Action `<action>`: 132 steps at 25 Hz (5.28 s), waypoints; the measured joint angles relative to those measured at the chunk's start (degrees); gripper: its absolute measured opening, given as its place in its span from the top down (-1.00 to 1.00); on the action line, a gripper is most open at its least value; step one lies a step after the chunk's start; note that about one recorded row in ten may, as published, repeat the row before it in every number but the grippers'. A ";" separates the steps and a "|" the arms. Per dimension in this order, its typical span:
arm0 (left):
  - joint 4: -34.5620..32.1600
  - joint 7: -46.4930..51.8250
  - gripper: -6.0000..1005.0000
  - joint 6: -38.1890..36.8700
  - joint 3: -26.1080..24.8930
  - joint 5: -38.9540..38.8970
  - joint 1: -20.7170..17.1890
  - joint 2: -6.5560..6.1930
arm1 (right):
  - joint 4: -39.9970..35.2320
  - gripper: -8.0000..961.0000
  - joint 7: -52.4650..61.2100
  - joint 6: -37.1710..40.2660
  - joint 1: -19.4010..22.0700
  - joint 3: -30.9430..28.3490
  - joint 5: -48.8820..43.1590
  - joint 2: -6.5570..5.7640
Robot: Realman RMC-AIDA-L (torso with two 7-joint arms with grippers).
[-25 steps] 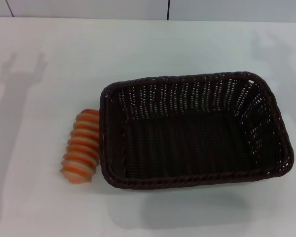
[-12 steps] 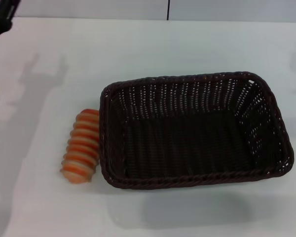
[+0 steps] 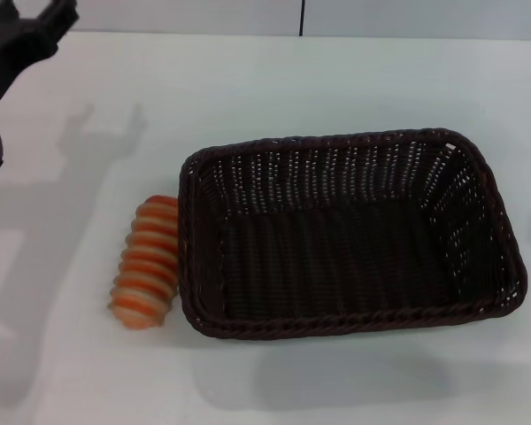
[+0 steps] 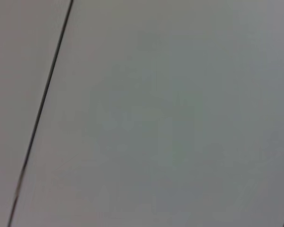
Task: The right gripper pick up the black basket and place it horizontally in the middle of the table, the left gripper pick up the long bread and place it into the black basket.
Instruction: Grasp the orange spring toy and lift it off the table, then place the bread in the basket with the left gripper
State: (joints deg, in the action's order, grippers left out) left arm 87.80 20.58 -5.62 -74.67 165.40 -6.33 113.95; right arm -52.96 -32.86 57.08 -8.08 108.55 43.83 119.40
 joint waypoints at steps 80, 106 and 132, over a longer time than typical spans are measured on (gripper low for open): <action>2.65 -24.74 -0.50 84.45 -17.26 -21.50 18.31 4.44 | -1.76 0.40 -4.43 -3.34 -5.69 -2.10 -0.23 -0.22; 0.58 -24.47 -0.05 81.82 -13.54 -18.02 18.61 4.43 | -4.51 0.40 -4.43 -2.84 -3.97 -1.61 -0.54 -0.25; 27.51 -33.29 0.36 94.59 -25.25 -19.67 21.94 4.19 | -4.93 0.41 -4.40 -2.85 -3.28 -1.67 -0.21 -0.13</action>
State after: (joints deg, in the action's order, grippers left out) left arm 115.31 -12.70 88.97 -99.91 145.73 15.61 118.14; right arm -57.89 -37.26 54.23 -11.36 106.87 43.62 119.27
